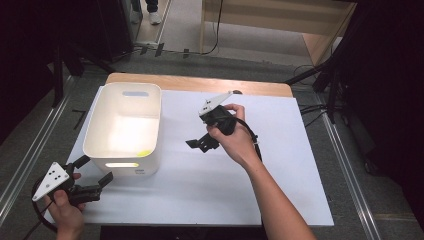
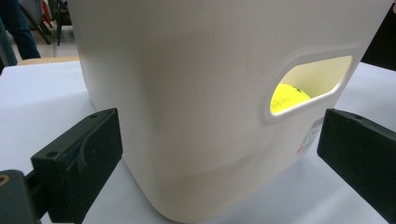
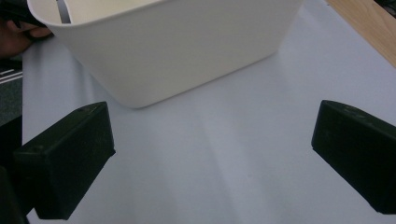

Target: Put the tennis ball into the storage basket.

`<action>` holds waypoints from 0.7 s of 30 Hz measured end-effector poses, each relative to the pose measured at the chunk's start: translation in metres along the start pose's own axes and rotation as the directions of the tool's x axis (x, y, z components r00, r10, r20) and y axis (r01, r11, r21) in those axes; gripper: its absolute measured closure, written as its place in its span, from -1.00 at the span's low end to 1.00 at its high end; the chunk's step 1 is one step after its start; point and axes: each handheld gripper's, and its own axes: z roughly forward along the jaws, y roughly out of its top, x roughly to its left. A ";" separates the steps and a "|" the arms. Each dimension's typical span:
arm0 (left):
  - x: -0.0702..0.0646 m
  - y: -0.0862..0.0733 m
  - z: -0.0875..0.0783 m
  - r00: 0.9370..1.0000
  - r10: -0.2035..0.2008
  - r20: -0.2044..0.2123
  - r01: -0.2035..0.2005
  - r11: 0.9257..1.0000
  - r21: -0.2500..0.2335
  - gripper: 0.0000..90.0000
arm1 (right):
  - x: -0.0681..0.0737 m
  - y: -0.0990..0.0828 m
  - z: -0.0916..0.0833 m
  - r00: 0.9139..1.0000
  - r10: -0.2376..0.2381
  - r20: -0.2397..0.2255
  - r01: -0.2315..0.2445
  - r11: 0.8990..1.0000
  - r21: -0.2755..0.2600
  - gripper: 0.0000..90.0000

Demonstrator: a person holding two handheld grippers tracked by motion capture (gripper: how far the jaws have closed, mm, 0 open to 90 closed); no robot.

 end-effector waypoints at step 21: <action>0.000 0.000 0.000 1.000 0.001 -0.005 -0.001 1.000 -0.001 -1.00 | -0.014 -0.079 -0.028 0.989 0.139 0.059 -0.136 0.990 -0.048 -1.00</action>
